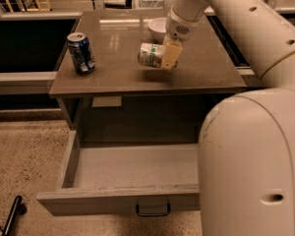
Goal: Pick 7up can from top drawer and place on counter
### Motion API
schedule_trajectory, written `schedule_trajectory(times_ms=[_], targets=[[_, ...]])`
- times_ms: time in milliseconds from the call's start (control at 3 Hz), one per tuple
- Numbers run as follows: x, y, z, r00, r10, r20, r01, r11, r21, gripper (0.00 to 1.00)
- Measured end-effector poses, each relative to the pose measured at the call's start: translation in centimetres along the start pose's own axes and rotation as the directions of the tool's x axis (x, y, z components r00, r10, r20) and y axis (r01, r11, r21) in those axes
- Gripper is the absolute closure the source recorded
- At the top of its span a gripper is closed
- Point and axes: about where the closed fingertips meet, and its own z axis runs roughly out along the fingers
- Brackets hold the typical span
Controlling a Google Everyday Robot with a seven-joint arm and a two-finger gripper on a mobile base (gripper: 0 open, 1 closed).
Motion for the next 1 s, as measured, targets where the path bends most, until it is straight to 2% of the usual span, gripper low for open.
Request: schedule_trajectory(times_ms=[333, 667, 1000], targets=[[0.2, -0.7, 1.9, 1.000, 0.013, -0.029, -0.014, 0.9996, -0.025, 0.59], [0.3, -0.8, 3.1, 0.998, 0.001, -0.060, -0.004, 0.9991, -0.043, 0.36], [0.3, -0.8, 3.1, 0.999, -0.001, -0.055, -0.002, 0.9990, -0.044, 0.05]])
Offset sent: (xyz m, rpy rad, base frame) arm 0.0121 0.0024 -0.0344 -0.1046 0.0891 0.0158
